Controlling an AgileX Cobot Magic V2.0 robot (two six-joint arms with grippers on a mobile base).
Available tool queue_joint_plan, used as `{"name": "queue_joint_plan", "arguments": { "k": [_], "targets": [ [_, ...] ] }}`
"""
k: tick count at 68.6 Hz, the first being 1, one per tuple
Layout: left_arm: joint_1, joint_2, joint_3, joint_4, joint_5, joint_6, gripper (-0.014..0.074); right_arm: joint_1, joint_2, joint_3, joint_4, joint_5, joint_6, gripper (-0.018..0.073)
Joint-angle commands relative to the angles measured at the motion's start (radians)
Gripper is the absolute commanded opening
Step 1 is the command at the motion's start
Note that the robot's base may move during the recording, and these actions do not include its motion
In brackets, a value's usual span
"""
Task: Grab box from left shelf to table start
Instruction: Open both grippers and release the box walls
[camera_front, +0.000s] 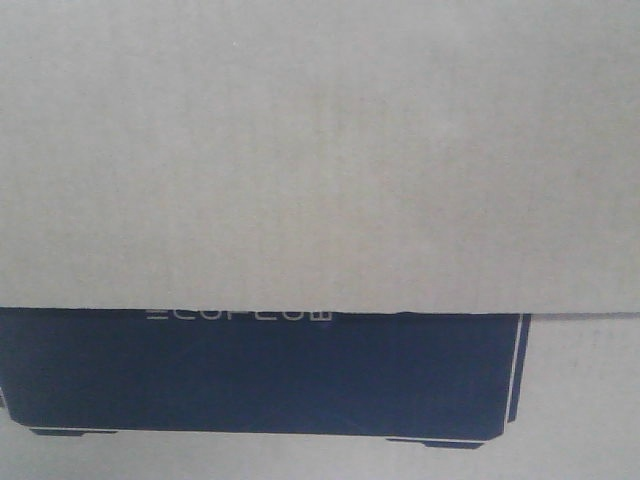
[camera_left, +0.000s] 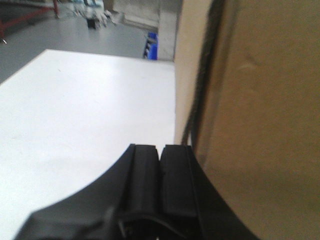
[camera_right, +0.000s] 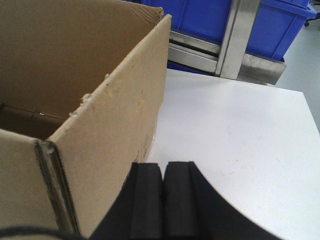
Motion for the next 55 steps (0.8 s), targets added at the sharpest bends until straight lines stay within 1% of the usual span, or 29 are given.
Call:
{"name": "queue_joint_plan", "arguments": {
  "k": [1, 6, 8, 22, 30, 55],
  "targets": [
    [0.004, -0.015, 0.007, -0.01, -0.144, -0.003, -0.0099, -0.005, 0.011, -0.028, -0.034, -0.078, -0.008, 0.0053],
    [-0.003, -0.015, 0.016, -0.01, -0.167, -0.003, -0.0099, -0.005, 0.011, -0.028, -0.034, -0.08, -0.008, 0.0053],
    [-0.008, -0.015, 0.016, -0.01, -0.151, -0.003, -0.0099, -0.005, 0.011, -0.028, -0.034, -0.079, -0.008, 0.0053],
    [-0.055, -0.015, 0.016, -0.01, -0.154, -0.003, -0.0099, -0.005, 0.011, -0.028, -0.034, -0.079, -0.008, 0.0053],
    [-0.07, -0.015, 0.016, -0.01, -0.154, -0.003, -0.0099, -0.005, 0.011, -0.028, -0.034, -0.079, -0.008, 0.0053],
    [-0.069, -0.015, 0.016, -0.01, -0.154, -0.003, -0.0099, -0.005, 0.011, -0.028, -0.034, -0.079, -0.008, 0.0053]
  ]
}}
